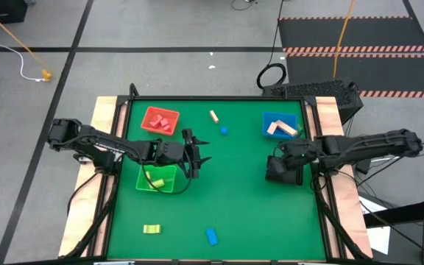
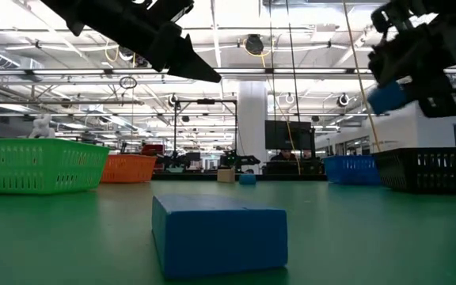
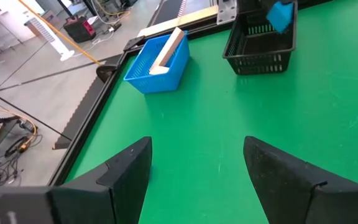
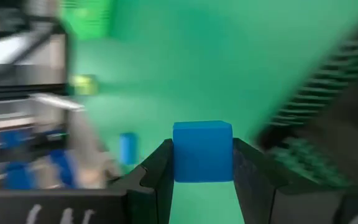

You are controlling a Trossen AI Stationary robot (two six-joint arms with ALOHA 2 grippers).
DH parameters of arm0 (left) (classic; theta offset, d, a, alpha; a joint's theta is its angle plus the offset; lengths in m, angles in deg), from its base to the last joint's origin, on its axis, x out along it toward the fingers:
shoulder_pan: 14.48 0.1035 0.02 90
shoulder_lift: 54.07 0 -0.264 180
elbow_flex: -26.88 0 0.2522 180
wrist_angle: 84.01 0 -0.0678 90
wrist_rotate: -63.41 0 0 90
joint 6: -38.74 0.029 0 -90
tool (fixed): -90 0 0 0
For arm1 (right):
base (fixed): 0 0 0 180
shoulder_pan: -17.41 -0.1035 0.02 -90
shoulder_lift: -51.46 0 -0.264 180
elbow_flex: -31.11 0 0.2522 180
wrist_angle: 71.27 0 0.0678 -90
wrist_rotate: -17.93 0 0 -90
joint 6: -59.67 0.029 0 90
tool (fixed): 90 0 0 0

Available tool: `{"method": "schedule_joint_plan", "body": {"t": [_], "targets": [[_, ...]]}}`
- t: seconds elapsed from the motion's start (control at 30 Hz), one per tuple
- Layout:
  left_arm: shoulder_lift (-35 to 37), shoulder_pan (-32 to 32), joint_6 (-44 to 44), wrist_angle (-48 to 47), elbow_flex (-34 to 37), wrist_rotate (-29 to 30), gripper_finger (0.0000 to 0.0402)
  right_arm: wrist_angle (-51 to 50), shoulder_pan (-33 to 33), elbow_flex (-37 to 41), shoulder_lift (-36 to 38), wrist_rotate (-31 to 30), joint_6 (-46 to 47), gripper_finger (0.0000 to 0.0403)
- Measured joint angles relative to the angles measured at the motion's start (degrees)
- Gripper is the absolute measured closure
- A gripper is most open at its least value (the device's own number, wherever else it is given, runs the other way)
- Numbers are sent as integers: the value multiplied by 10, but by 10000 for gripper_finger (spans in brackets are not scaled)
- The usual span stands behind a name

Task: Sort & place blocks by color
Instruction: Put the bottom right blue block into the black basket, then put the top blue block into the black basket

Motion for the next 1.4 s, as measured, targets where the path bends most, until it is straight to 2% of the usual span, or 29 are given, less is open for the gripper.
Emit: {"method": "schedule_joint_plan", "body": {"t": [0.23,0.33,0.43,0.73,0.97,1.1,1.2,1.3,1.4], "targets": [[0,0,-14,0,0,0,147,-300,0,-81,-3,-44,-24,287],[0,0,-24,2,0,0,147,-360,0,-89,-14,-44,-28,288],[0,0,-30,7,0,0,147,-371,0,-89,-28,-43,-36,281],[0,3,-30,12,0,0,147,-329,0,-89,-42,-43,-50,208],[0,37,-58,12,0,1,147,-300,0,-89,-39,-41,-48,160],[-14,70,-73,32,0,0,147,-216,0,-89,-32,-41,-64,148],[-42,93,-78,49,0,-28,147,-123,0,-89,-29,-49,-103,145],[-80,107,-93,77,0,-37,147,-28,0,-89,-31,-93,-156,145],[-113,121,-104,119,0,-38,147,50,0,-89,-34,-163,-235,145]]}}
